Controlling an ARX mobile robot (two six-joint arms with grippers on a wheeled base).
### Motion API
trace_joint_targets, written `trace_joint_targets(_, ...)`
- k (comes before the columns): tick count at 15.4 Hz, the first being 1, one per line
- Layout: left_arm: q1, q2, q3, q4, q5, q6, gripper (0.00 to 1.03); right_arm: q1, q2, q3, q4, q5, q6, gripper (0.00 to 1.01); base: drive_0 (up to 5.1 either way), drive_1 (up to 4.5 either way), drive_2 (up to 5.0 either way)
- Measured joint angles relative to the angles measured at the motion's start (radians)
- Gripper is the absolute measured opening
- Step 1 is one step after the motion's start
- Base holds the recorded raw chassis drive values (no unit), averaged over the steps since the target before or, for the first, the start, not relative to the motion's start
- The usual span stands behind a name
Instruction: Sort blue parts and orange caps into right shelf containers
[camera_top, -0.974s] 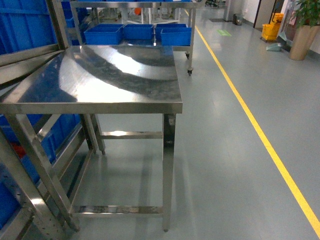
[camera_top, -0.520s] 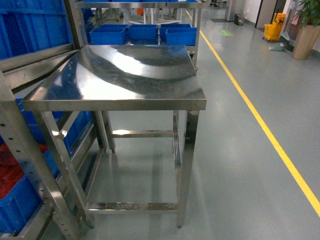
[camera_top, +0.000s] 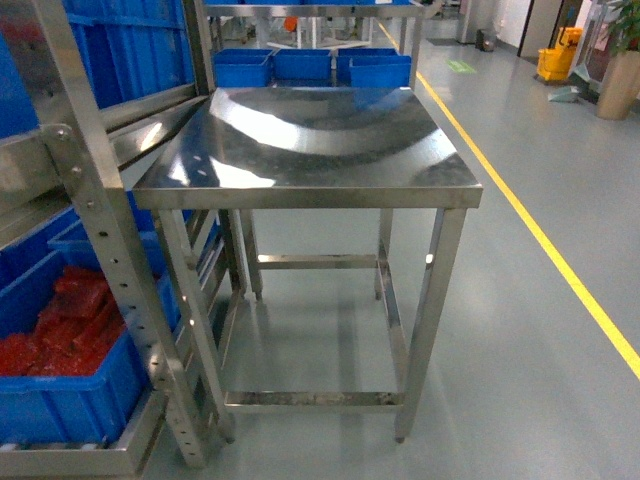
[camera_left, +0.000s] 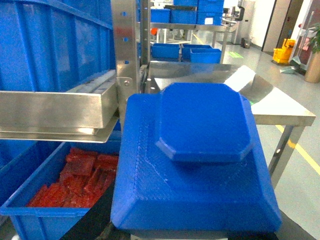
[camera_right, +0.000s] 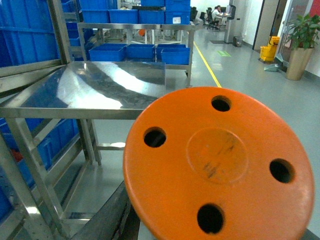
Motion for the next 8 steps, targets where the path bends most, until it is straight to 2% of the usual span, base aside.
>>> trace_joint_targets(8,0.000,0.000,0.000,-0.001,0.000,0.000,0.42,0.000,0.000,0.000,-0.001,0.000,0.000,0.45,0.0,4.17,-4.1)
